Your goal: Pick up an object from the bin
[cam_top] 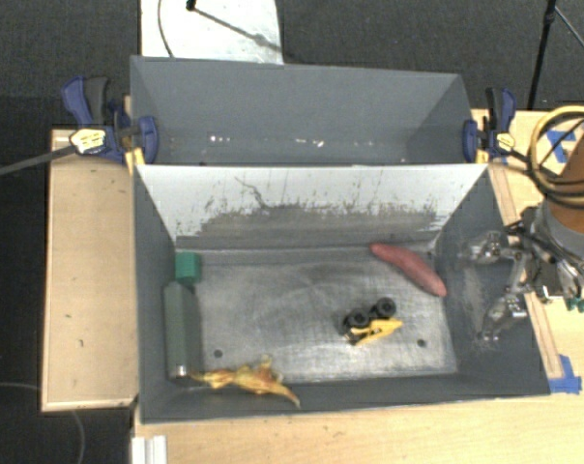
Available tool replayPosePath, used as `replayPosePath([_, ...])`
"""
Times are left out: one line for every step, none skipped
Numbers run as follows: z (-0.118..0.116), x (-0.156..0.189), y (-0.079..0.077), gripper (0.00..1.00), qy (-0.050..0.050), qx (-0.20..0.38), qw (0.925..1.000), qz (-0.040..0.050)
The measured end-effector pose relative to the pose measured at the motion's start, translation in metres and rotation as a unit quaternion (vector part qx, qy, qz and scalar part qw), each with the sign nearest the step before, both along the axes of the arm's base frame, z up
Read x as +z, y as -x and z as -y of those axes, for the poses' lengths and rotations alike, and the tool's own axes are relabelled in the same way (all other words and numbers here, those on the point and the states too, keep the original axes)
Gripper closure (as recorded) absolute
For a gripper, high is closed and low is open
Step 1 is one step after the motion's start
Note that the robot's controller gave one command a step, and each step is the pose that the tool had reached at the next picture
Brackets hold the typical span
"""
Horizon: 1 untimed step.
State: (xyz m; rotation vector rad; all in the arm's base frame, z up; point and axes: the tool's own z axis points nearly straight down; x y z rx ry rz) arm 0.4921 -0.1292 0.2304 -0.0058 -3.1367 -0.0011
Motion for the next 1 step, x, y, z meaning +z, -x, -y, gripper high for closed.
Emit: replayPosePath([-0.0007, 0.0041, -0.0018, 0.0, 0.001, 0.002, 1.0, 0.0042])
